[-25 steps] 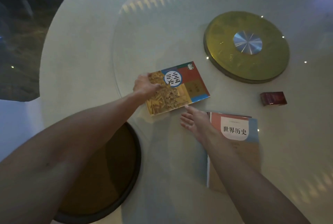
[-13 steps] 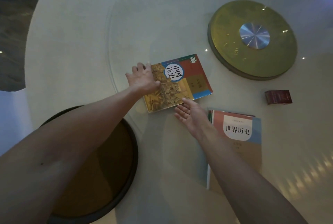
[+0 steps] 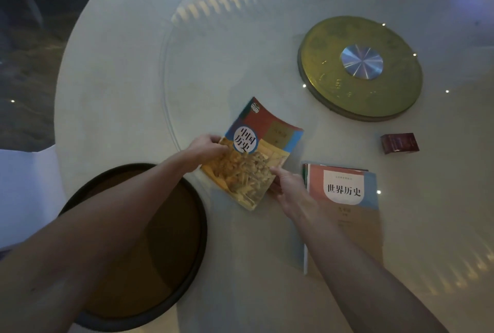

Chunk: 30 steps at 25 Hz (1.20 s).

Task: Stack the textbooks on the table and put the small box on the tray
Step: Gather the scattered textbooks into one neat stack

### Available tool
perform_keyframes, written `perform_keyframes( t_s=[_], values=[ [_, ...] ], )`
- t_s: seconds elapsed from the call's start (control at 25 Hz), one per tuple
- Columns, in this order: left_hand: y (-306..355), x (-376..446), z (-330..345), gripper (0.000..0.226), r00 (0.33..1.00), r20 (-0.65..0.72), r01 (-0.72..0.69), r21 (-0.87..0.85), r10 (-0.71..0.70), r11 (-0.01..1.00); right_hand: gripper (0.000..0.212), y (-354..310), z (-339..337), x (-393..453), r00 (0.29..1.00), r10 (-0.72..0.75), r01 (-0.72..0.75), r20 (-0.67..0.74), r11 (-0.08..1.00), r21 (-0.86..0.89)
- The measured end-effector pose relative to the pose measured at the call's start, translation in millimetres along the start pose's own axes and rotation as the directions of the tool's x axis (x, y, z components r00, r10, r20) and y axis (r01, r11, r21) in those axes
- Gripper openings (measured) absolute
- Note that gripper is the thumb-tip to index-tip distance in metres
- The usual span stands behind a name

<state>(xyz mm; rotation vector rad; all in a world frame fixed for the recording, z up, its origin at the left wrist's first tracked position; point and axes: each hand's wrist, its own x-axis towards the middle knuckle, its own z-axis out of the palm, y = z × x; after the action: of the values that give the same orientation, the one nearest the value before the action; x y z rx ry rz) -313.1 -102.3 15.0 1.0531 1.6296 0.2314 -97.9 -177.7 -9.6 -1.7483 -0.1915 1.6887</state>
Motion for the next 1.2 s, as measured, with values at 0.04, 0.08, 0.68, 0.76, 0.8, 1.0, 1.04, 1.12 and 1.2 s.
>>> perform_keyframes(
  t_s=[0.04, 0.08, 0.68, 0.76, 0.8, 1.0, 1.04, 1.12, 1.2],
  values=[
    [-4, -9, 1, 0.019, 0.998, 0.057, 0.003, -0.111, 0.003, 0.994, 0.013, 2, -3, -5, 1.000, 0.010, -0.009, 0.011, 0.999, -0.042],
    [-8, -17, 2, 0.022, 0.994, 0.106, 0.014, -0.208, 0.009, 0.978, 0.011, 3, -6, -11, 0.999, 0.020, -0.018, 0.032, 0.997, -0.078],
    [12, -101, 92, 0.029, 0.950, 0.210, -0.136, -0.384, 0.230, 0.913, 0.020, -21, -120, -69, 0.985, -0.154, 0.139, -0.082, 0.978, -0.157],
    [13, -106, 124, 0.032, 0.958, 0.172, -0.172, -0.291, 0.228, 0.941, 0.016, -26, -145, -68, 0.965, -0.215, 0.172, -0.153, 0.951, -0.257],
    [13, -108, 140, 0.033, 0.964, 0.156, -0.171, -0.252, 0.215, 0.952, 0.013, -28, -155, -69, 0.952, -0.251, 0.184, -0.176, 0.927, -0.328],
    [1, -108, 198, 0.038, 0.975, 0.160, -0.136, -0.116, 0.154, 0.984, 0.015, -17, -208, -66, 0.929, -0.302, 0.186, -0.212, 0.880, -0.437],
    [-1, -108, 208, 0.038, 0.975, 0.166, -0.130, -0.106, 0.146, 0.986, 0.014, -13, -218, -64, 0.927, -0.305, 0.187, -0.216, 0.879, -0.438],
    [-3, -112, 224, 0.033, 0.980, 0.156, -0.119, -0.020, 0.121, 0.993, 0.015, -7, -230, -65, 0.923, -0.322, 0.194, -0.213, 0.865, -0.463],
    [-4, -115, 238, 0.037, 0.986, 0.131, -0.120, 0.154, 0.100, 0.981, 0.017, -4, -238, -63, 0.917, -0.336, 0.188, -0.214, 0.839, -0.510]
  ],
)
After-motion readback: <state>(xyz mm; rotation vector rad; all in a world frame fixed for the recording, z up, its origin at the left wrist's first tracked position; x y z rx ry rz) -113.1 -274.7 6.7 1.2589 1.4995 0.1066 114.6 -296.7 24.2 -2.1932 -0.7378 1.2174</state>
